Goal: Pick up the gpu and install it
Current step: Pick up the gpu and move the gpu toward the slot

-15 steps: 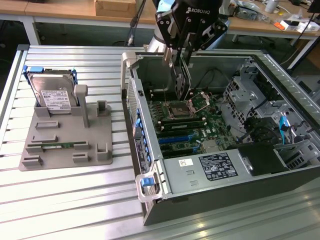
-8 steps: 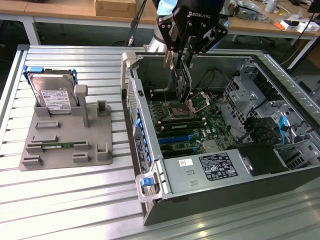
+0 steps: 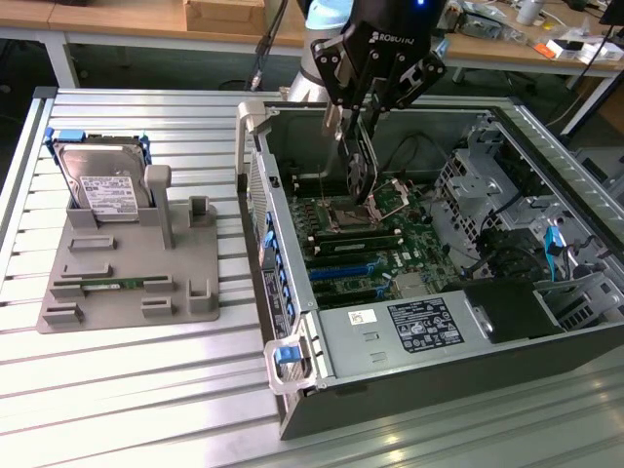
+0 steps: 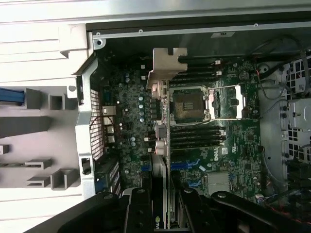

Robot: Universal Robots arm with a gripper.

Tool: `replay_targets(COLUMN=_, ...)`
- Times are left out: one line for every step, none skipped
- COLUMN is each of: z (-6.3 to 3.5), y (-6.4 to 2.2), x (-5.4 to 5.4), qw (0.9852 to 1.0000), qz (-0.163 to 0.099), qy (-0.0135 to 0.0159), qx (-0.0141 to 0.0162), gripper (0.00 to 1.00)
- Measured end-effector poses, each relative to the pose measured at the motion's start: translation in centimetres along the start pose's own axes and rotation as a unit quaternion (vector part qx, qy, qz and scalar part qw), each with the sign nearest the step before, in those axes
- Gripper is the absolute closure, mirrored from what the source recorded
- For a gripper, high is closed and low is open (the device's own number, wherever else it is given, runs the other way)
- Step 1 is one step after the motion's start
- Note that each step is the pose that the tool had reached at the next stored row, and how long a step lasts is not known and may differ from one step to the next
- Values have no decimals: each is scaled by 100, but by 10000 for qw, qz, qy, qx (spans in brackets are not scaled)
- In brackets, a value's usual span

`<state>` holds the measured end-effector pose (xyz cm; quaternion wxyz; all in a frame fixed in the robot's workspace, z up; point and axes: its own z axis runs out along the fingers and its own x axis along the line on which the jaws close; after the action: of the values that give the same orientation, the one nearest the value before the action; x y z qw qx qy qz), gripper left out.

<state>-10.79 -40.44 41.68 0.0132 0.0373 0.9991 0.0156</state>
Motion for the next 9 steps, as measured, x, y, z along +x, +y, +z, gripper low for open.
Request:
replay_targets(z=10, y=0, x=-9, qw=10000, qz=0, qy=0, qx=0, gripper=74)
replay_targets(z=18, y=0, x=-15, qw=10000, qz=0, qy=-1, qx=1, gripper=74)
replay_targets(z=26, y=1, x=-20, qw=10000, qz=0, qy=-1, qx=1, gripper=74)
replay_targets(z=34, y=1, x=-23, qw=10000, qz=0, qy=0, qx=2, gripper=74)
replay_targets(z=42, y=0, x=-26, qw=10000, qz=0, qy=0, qx=2, gripper=74)
replay_targets(z=54, y=0, x=-30, qw=10000, qz=0, qy=-1, qx=2, gripper=74)
replay_targets(z=61, y=0, x=-32, qw=10000, qz=0, qy=-1, qx=2, gripper=74)
replay_targets(z=70, y=-1, x=-35, qw=10000, qz=0, qy=-1, qx=2, gripper=74)
replay_targets(z=79, y=-1, x=-39, qw=10000, qz=0, qy=0, qx=2, gripper=74)
